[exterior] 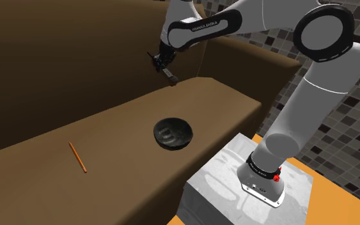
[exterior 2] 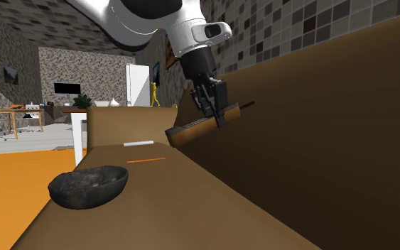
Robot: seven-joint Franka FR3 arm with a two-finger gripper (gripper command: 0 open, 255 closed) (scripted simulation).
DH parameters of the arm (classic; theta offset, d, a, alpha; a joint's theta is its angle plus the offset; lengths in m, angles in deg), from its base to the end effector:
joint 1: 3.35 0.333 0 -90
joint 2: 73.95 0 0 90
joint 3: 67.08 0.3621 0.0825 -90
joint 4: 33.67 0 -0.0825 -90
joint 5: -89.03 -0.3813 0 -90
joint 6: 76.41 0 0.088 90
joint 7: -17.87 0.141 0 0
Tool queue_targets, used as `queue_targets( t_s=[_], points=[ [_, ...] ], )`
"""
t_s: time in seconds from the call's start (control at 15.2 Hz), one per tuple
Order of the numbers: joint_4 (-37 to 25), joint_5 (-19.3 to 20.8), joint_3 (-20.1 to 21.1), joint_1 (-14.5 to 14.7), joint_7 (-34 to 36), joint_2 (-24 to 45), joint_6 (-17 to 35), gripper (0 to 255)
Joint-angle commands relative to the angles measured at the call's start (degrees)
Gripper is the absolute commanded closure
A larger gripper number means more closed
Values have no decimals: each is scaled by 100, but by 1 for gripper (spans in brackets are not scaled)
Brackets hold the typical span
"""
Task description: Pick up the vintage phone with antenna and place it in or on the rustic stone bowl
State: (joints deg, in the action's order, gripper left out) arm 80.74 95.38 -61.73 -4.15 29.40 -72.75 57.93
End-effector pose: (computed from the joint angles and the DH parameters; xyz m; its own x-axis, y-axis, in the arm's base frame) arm 0.5968 0.0428 0.4979 0.9425 -0.0490 0.3306 -0.0632 -0.9975 0.0324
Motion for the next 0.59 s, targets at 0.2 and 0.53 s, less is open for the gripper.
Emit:
queue_targets(
  t_s=[0.2, 0.53],
  points=[
    [1025, 37, 194, 183, 423, -890, 107, 255],
    [1897, -11, 456, 392, 861, -1749, 88, 255]
  ],
)
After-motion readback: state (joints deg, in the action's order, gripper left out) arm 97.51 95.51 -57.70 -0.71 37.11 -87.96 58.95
